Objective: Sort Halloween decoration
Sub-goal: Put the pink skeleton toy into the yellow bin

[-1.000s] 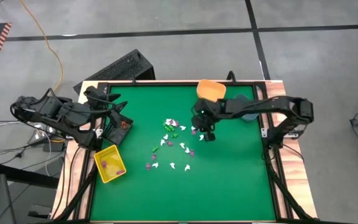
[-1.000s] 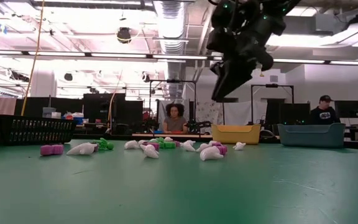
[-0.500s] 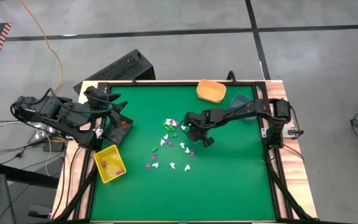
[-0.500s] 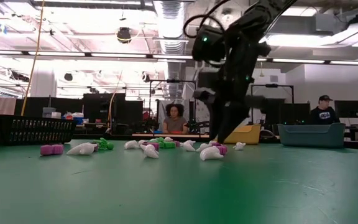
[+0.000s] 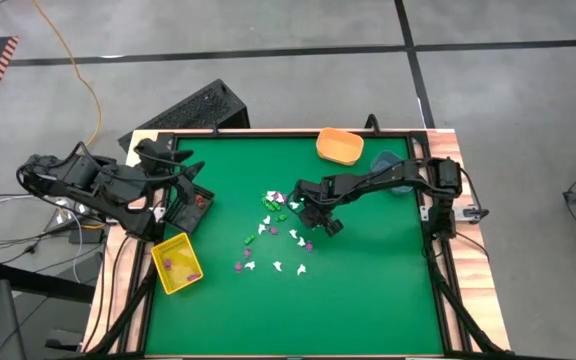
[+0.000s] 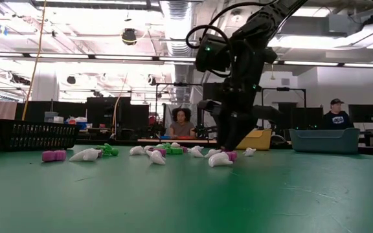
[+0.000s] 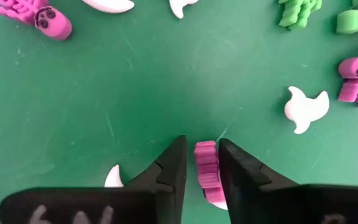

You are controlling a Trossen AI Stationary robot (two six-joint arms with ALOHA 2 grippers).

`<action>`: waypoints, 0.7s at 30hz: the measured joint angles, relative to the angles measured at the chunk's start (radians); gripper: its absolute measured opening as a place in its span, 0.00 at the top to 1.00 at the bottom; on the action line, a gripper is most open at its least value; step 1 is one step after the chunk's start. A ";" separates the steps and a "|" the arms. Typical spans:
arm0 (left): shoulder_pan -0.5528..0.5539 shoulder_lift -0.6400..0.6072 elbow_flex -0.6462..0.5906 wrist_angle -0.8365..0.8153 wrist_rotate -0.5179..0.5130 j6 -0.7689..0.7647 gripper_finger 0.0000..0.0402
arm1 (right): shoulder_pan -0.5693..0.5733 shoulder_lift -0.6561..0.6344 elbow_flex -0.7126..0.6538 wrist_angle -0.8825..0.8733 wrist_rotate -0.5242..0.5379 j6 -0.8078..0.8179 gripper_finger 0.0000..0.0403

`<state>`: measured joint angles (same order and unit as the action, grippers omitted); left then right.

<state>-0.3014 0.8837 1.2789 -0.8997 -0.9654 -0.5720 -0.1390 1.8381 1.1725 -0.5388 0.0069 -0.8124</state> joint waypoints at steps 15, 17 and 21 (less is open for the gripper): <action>0.000 0.000 0.000 0.000 -0.037 -0.005 0.50 | -0.001 -0.006 -0.001 0.010 0.026 0.162 0.98; 0.000 0.000 0.000 0.000 -0.037 -0.005 0.50 | 0.000 -0.012 -0.002 0.029 0.027 0.206 0.97; 0.000 0.000 0.000 0.000 -0.037 -0.006 0.50 | -0.001 -0.031 -0.003 0.103 0.029 0.280 0.98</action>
<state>-0.3015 0.8837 1.2786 -0.8997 -1.0027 -0.5777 -0.1401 1.8069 1.1694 -0.4357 0.0355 -0.5319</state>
